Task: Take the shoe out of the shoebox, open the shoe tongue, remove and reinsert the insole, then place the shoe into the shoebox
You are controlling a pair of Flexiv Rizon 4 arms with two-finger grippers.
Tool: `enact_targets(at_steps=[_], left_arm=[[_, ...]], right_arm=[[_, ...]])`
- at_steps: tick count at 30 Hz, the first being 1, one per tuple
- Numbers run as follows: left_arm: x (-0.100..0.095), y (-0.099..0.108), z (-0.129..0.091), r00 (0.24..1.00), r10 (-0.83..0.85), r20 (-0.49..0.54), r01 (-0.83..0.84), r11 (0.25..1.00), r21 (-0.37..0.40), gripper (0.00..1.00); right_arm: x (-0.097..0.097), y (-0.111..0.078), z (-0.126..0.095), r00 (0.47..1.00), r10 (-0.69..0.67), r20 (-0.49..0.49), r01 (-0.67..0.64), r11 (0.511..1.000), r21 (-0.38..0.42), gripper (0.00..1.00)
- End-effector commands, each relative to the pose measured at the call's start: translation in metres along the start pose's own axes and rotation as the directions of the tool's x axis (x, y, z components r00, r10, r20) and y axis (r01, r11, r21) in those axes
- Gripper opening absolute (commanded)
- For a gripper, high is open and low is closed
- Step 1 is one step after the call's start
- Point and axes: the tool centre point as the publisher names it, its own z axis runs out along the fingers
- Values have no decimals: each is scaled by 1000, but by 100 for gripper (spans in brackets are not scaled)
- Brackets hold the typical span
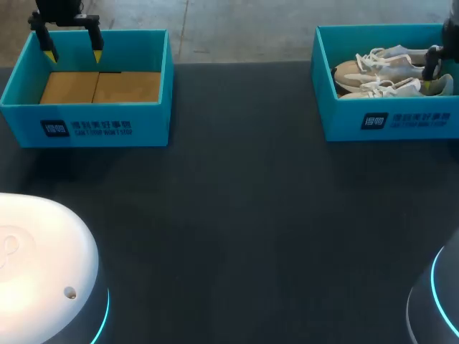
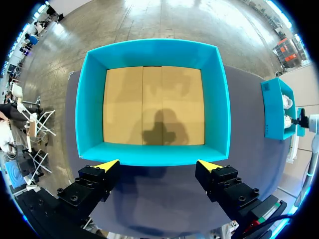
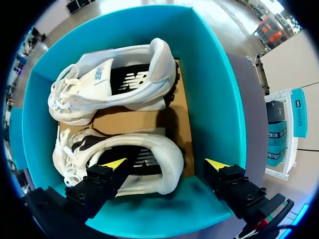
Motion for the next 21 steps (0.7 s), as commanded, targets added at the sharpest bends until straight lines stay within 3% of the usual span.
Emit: enact_targets(at_steps=[1,21], left_arm=[[0,0,0,1000,0,0,0,1000,0,100],[0,0,0,1000,0,0,0,1000,0,100]], right_arm=[[-2,2,9,1000,-6,-3,6,1000,0,100],[3,4,42,999,-39,33,38,999,27,97]])
